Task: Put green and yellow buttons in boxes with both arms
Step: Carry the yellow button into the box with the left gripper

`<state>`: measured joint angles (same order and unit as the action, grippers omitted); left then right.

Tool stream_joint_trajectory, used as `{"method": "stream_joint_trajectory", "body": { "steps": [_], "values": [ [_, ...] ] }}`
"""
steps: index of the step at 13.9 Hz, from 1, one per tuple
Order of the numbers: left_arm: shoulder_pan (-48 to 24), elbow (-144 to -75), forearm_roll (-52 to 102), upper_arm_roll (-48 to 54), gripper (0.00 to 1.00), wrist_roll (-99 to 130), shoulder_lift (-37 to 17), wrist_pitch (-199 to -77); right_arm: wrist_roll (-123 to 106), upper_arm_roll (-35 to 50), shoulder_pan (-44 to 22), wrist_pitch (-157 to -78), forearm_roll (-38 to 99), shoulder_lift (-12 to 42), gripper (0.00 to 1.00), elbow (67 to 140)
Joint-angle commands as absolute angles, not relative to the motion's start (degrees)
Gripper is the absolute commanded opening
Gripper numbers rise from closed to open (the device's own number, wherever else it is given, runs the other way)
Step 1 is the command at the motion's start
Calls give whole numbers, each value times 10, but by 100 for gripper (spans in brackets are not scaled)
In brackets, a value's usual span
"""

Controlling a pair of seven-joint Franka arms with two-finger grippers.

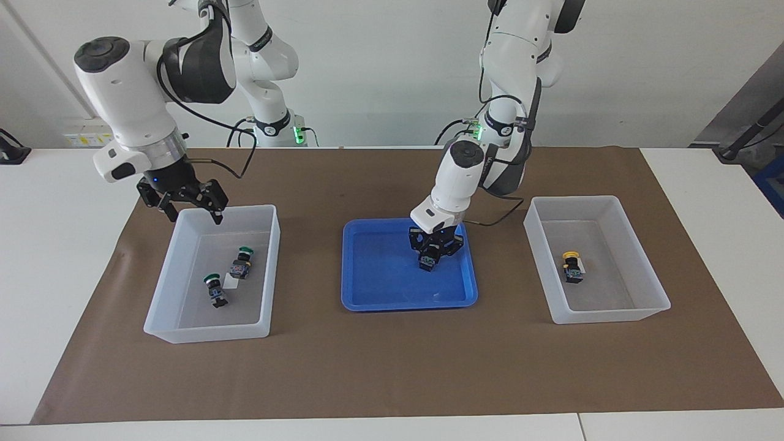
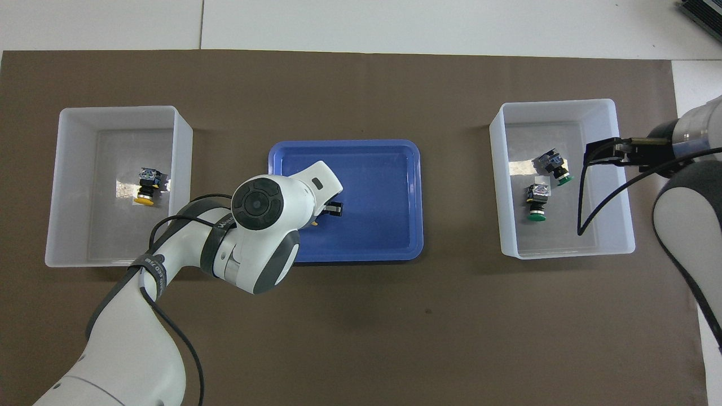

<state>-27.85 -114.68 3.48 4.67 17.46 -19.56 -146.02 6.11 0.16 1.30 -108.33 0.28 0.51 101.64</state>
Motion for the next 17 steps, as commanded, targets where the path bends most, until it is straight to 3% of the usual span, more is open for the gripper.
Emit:
{"method": "stream_joint_trajectory", "body": {
  "steps": [1,5,7,9,14,17],
  "values": [
    [-241,-1108,42,47,2,173,-158,-1377,72,4,25,-997,-8,-24,100,979],
    [-139,-1029,44,48,2,164,-113,-1220,65,-11,23,-901,-11,-39,100,931],
    [-83,-977,44,47,2,157,-113,-1146,54,-10,22,-900,-12,-41,100,932],
    [-28,-977,43,46,2,85,-113,-1137,48,-10,21,-898,-12,-41,100,933],
    [92,-1122,43,43,3,-72,-64,-1250,39,-18,11,-888,-11,-40,100,928],
    [111,-1180,41,42,9,-89,-64,-1283,37,-64,-27,-890,-11,-38,100,926]
  ]
}}
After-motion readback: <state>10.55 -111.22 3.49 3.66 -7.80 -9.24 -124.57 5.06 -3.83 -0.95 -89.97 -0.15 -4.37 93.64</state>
